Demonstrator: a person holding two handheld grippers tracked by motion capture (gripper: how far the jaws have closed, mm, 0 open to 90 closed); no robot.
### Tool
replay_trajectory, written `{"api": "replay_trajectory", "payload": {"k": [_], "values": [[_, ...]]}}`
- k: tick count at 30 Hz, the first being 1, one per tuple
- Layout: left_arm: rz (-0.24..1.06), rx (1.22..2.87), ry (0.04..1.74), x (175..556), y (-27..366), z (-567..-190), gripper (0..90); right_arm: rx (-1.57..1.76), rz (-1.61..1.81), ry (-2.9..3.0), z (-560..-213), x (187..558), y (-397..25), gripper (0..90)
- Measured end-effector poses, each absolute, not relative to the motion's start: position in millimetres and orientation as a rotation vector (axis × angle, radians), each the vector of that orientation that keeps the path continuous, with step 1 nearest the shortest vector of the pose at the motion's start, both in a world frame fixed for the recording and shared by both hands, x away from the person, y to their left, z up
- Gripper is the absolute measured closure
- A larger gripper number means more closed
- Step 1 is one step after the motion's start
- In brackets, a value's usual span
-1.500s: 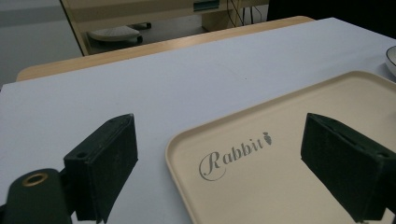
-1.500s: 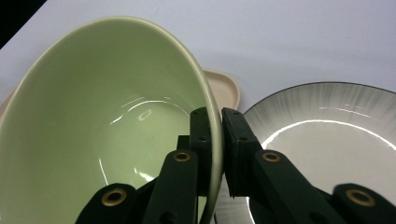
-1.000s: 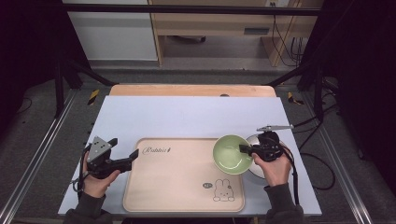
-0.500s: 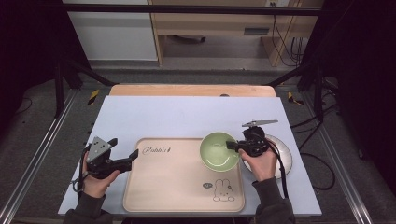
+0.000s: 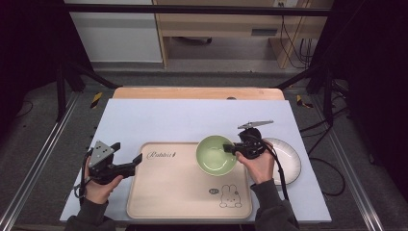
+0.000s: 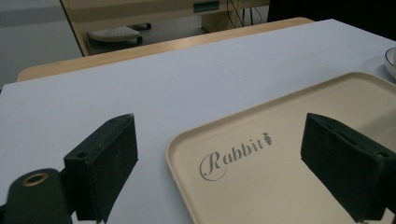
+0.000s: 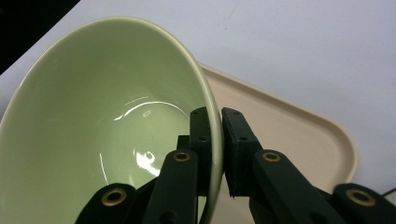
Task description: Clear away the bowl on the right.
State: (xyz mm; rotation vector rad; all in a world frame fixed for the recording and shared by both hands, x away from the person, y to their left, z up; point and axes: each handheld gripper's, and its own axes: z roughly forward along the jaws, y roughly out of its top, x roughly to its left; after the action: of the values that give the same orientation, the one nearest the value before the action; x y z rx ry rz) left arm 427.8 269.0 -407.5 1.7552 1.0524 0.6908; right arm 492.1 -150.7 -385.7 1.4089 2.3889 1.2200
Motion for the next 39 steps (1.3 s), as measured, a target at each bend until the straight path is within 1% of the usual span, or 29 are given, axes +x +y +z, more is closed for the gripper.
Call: {"api": "replay_trajectory", "payload": {"k": [16, 39], "values": [[0.692, 1.755, 1.052, 428, 269, -408, 10.6, 1.402, 1.179, 2.428, -399, 502, -128, 83.7], [0.686, 1.758, 1.054, 428, 269, -408, 10.6, 1.405, 1.114, 2.484, -422, 514, -111, 83.7]]}}
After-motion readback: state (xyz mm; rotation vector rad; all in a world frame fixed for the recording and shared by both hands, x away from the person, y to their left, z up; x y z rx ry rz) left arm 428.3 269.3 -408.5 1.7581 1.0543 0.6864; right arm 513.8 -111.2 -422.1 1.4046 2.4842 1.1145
